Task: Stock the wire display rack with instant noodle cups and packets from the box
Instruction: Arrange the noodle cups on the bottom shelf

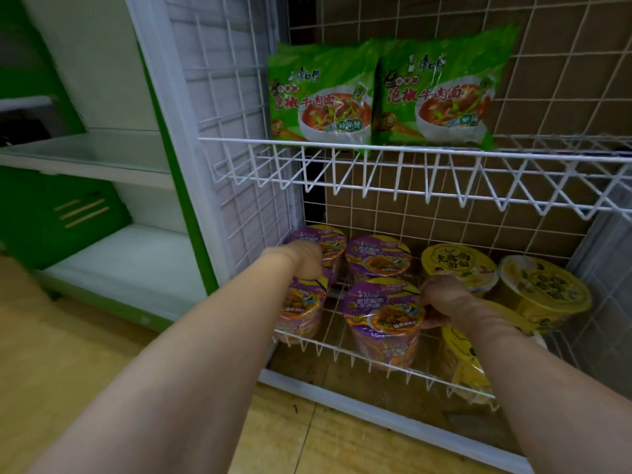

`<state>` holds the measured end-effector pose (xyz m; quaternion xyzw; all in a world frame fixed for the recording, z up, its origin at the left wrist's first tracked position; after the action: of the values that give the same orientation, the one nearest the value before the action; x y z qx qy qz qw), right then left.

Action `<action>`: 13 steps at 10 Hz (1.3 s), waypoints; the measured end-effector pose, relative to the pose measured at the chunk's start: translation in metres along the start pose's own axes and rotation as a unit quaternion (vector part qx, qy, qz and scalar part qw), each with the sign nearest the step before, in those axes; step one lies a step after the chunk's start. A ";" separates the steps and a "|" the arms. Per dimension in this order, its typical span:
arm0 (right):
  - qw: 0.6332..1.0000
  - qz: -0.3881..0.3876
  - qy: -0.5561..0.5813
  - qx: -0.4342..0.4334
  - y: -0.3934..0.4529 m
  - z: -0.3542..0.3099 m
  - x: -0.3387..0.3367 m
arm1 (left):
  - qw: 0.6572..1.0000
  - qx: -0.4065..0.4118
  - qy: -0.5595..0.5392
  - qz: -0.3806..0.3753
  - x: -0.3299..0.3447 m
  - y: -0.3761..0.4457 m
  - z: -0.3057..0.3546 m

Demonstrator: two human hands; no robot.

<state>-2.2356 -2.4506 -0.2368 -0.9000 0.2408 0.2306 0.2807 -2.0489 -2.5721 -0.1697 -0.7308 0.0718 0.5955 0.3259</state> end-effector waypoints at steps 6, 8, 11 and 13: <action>1.000 -0.019 -0.018 0.004 -0.014 -0.007 -0.012 | 0.990 0.113 -0.052 0.061 -0.001 -0.011 0.073; 0.984 0.141 -0.109 0.009 -0.006 0.034 -0.076 | 0.976 0.188 -0.084 0.078 0.011 0.015 0.145; 0.979 0.174 -0.089 0.054 -0.008 0.092 -0.109 | 0.948 0.281 -0.119 0.094 0.030 0.054 0.216; 0.971 0.208 0.054 0.104 0.019 0.132 -0.110 | 0.947 0.284 -0.117 0.089 0.041 0.068 0.214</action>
<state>-2.3692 -2.3500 -0.2806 -0.8070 0.4602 0.2088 0.3055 -2.2469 -2.4930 -0.2509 -0.5238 0.2641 0.6581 0.4719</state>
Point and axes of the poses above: each hand's wrist, its own y-axis towards the middle knuckle, its own x-axis out of the palm, z = x × y, the point moved 3 cm from there along y, towards the middle knuckle, and after that the axes turned 2 degrees about -z, right-handed, at the moved point
